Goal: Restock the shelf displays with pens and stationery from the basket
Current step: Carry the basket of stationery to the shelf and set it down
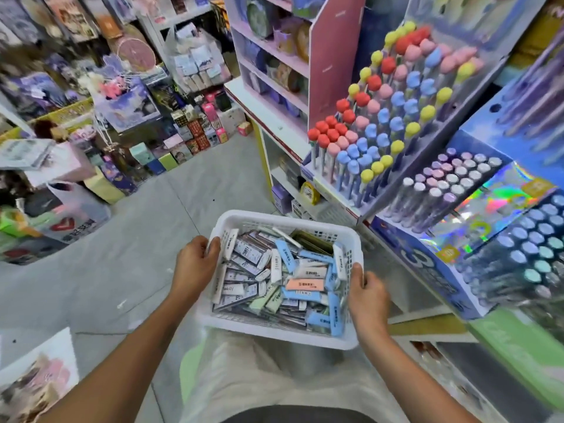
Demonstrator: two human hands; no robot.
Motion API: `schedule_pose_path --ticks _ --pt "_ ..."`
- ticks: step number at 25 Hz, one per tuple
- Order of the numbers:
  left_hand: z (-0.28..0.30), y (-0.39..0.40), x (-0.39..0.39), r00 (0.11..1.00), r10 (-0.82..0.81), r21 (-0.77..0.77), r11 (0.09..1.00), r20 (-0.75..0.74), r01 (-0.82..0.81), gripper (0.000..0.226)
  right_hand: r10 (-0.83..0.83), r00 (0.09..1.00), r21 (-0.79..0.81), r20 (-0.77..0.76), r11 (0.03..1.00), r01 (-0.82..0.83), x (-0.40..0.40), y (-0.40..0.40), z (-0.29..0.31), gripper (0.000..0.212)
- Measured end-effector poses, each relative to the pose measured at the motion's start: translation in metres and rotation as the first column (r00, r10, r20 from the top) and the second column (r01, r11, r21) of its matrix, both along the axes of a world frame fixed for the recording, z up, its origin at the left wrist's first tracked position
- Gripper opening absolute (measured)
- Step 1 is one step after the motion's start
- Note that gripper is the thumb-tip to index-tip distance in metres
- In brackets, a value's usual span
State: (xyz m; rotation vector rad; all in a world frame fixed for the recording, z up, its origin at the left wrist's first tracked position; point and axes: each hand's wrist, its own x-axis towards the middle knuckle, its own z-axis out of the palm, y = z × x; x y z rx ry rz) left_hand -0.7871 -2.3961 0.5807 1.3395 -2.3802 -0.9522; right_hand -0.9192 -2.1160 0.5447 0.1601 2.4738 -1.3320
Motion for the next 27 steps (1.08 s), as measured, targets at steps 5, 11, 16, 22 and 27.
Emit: schedule_pose_path --ticks 5,11,16,22,27 --pt "-0.065 -0.117 -0.089 0.980 -0.200 0.046 0.979 0.021 0.199 0.040 -0.237 0.970 0.011 0.055 0.971 0.237 -0.023 -0.097 -0.063 0.043" --pt "-0.133 -0.195 -0.183 0.886 -0.463 0.018 0.887 0.031 0.462 0.040 -0.494 0.867 0.114 0.055 0.866 0.486 -0.040 -0.175 -0.133 0.045" --pt "-0.231 -0.178 -0.218 0.788 -0.616 0.033 0.787 -0.006 0.616 0.040 -0.632 0.774 0.187 -0.026 0.758 0.625 -0.035 -0.163 -0.218 0.049" --pt "-0.399 -0.111 -0.237 0.696 -0.718 0.082 0.694 0.018 0.715 0.041 -0.726 0.687 0.279 0.028 0.666 0.692 -0.016 -0.102 -0.369 0.049" --pt "-0.505 -0.064 -0.243 0.664 -0.744 0.087 0.668 0.080 0.739 0.037 -0.728 0.684 0.363 0.041 0.649 0.669 -0.018 -0.059 -0.471 0.049"
